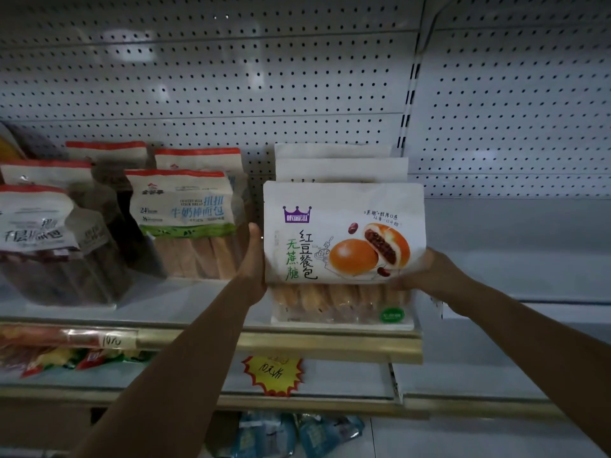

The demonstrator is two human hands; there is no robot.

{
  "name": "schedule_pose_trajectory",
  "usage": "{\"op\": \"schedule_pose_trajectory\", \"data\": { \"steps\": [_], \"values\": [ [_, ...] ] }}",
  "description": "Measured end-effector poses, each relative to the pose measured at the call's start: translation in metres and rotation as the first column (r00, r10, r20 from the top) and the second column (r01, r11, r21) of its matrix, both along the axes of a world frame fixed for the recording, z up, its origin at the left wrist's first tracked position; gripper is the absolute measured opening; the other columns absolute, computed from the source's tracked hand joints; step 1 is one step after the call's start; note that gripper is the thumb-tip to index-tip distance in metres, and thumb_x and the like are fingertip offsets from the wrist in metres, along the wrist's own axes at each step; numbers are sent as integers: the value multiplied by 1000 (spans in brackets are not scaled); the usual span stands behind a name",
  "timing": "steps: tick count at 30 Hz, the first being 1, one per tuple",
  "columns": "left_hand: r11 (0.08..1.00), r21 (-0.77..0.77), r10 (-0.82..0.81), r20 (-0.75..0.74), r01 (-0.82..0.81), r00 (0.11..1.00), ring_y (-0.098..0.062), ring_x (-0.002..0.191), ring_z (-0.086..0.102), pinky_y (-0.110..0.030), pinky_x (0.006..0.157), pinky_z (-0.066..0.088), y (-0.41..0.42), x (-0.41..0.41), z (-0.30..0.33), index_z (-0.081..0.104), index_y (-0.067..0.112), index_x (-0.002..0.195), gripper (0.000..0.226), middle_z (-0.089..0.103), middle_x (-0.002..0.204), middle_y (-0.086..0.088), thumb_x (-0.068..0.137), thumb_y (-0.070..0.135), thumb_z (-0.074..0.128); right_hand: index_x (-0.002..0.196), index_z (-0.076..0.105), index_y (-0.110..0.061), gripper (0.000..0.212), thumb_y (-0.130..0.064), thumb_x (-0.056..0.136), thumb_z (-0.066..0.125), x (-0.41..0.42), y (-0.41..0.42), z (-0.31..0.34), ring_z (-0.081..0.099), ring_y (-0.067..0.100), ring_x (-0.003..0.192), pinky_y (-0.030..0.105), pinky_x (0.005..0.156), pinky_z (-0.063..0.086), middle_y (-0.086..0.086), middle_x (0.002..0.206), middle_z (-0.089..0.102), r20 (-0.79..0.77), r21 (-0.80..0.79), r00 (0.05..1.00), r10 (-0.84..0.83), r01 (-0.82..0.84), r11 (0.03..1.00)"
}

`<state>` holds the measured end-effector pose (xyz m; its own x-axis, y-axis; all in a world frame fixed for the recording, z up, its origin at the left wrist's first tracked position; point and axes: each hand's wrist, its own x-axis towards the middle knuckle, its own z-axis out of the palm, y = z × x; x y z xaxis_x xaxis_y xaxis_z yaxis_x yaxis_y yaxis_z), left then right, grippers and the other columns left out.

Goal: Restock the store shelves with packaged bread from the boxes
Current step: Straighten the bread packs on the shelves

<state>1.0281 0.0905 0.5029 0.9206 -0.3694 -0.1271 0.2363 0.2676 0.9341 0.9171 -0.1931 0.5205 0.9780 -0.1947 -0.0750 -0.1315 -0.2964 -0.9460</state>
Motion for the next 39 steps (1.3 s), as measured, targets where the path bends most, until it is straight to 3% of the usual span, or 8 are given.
{"op": "schedule_pose_trajectory", "data": {
  "steps": [6, 8, 12, 15, 25, 30, 34, 39],
  "values": [
    [992, 106, -73, 91, 63, 993, -14, 123, 56, -49, 112, 35, 17, -40, -38, 54, 35, 133, 69, 67, 127, 4, 86, 75, 25, 98, 67, -30, 64, 11, 52, 86, -1, 3, -8, 69, 7, 91, 30, 79, 56, -8, 96, 74, 63, -116, 998, 14, -7, 993],
    [983, 166, -120, 224, 83, 967, -14, 120, 61, -35, 101, 50, 18, -43, -47, 54, 26, 134, 45, 69, 125, 5, 93, 44, 54, 101, 68, -28, 64, 6, 50, 88, -1, 5, -12, 69, 10, 93, 35, 83, 56, -7, 97, 75, 51, -137, 998, -27, 34, 990],
    [978, 209, -69, 254, 15, 965, -38, 109, 66, -47, 88, 57, 9, -25, -52, 65, 10, 120, 51, 70, 116, -19, 75, -11, 75, 111, 62, -21, 78, -8, 40, 92, 9, 8, -16, 67, 16, 97, 40, 84, 56, -5, 102, 71, 36, -147, 988, -147, 151, 978],
    [977, 214, -50, 201, 6, 978, -44, 111, 64, -55, 93, 54, 7, -14, -56, 67, 0, 118, 49, 68, 115, -27, 72, -13, 77, 115, 58, -21, 85, -12, 37, 92, 19, 5, -20, 66, 19, 100, 47, 86, 56, -3, 106, 69, 40, -137, 983, -180, 184, 973],
    [928, 357, 43, 178, -105, 983, -6, 72, 73, -13, 58, 54, 6, -34, -34, 63, -9, 118, 44, 72, 96, -9, 75, -19, 71, 119, 56, -12, 93, -27, 34, 92, 11, 12, -15, 69, 19, 94, 34, 69, 60, 2, 105, 69, -8, -142, 980, -198, 194, 971],
    [894, 377, 165, 227, -243, 960, -23, 102, 68, -22, 70, 57, 5, -47, -22, 59, 10, 127, 62, 71, 110, -9, 70, 1, 83, 129, 36, -13, 77, -5, 69, 84, -17, 24, 10, 61, 16, 93, 21, 63, 48, 4, 118, 58, -1, -101, 964, -265, 263, 959],
    [896, 316, 242, 240, -311, 940, -23, 122, 54, -45, 102, 48, 12, -94, -6, 57, 17, 133, 69, 62, 128, 0, 70, 6, 85, 148, 22, -9, 94, -7, 75, 81, -57, 35, 24, 48, 27, 124, 27, 89, 41, 12, 142, 44, 66, -132, 957, -284, 291, 948],
    [912, 271, 296, 87, -308, 951, -27, 132, 46, -47, 103, 43, 31, -151, 14, 43, 17, 143, 69, 47, 144, -2, 83, 13, 77, 137, 39, -9, 78, -6, 71, 80, -108, 64, 37, 52, 22, 116, 42, 99, 47, 10, 133, 52, 68, -130, 965, -255, 262, 956]
  ]
}}
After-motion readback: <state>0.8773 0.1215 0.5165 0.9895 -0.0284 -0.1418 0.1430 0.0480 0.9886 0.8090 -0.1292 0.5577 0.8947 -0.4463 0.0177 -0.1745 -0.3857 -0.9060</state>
